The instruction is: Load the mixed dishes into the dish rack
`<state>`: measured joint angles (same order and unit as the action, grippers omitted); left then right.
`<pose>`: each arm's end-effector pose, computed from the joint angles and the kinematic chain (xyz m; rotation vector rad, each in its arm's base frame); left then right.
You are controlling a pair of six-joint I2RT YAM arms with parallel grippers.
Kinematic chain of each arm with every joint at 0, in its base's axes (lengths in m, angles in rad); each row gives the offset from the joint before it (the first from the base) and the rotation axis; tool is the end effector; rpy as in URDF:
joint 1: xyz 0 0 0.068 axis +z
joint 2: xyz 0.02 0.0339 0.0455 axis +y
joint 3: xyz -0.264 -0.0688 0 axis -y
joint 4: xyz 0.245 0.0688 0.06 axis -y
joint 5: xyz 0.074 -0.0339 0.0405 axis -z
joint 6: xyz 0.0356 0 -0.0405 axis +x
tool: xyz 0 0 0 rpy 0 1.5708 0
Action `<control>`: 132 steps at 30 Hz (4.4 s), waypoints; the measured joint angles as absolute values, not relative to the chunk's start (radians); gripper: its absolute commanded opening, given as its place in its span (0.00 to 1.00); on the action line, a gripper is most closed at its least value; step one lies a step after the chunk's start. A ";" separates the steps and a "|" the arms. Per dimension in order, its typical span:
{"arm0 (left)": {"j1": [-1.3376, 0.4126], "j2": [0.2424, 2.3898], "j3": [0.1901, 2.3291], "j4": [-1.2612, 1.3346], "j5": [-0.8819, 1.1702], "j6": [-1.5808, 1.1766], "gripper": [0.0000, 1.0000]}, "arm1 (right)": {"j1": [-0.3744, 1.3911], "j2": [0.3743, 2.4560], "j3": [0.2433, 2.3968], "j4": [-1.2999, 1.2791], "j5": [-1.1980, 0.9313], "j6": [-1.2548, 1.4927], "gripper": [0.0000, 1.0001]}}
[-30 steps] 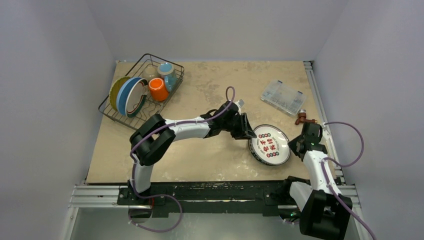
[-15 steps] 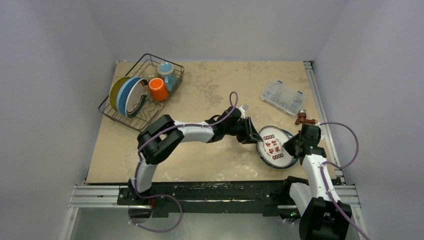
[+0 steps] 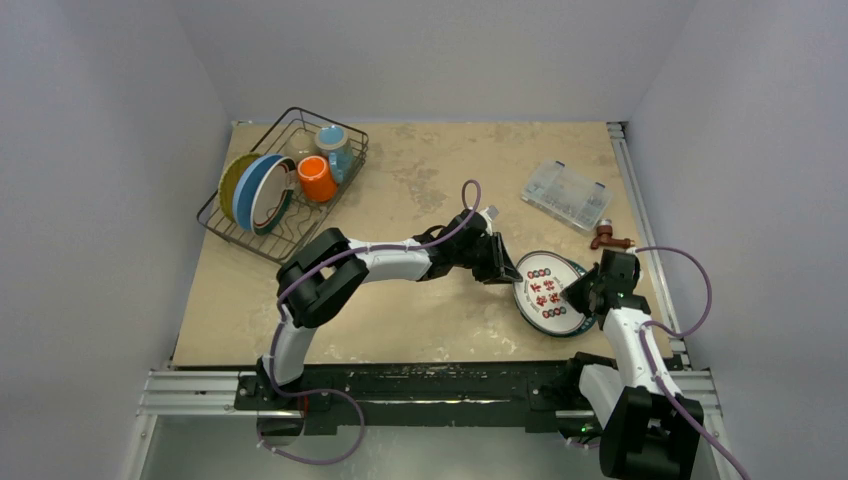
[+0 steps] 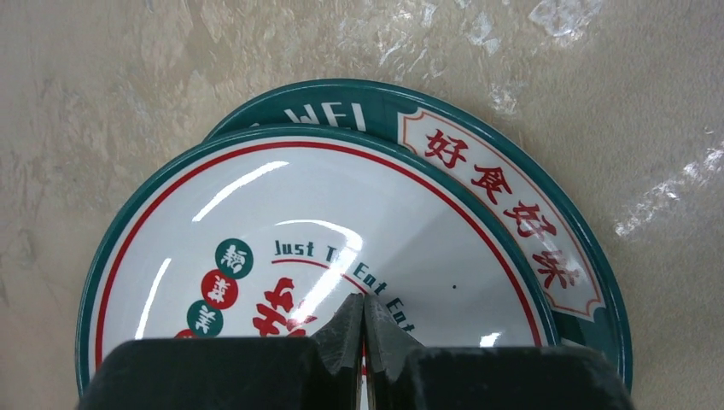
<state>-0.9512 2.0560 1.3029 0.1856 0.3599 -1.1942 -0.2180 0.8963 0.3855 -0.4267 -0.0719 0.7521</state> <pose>0.2531 -0.3764 0.1656 -0.0569 2.5799 -1.4603 0.1597 -0.0328 0.1640 1.1542 2.2539 0.3068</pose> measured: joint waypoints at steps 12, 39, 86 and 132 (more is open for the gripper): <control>-0.952 2.085 1.325 0.099 0.307 -1.136 0.27 | -0.218 0.892 0.354 -0.368 -0.119 0.751 0.00; -0.962 1.914 1.373 -0.115 0.172 -0.834 0.00 | -0.210 0.669 0.481 -0.421 -0.145 0.691 0.55; -0.859 2.022 1.345 -0.023 0.387 -1.055 0.17 | -0.204 0.994 0.360 -0.244 -0.153 0.714 0.26; -0.511 1.247 1.190 -0.319 -0.778 0.651 0.00 | -0.058 0.839 0.380 -0.021 -0.306 0.519 0.80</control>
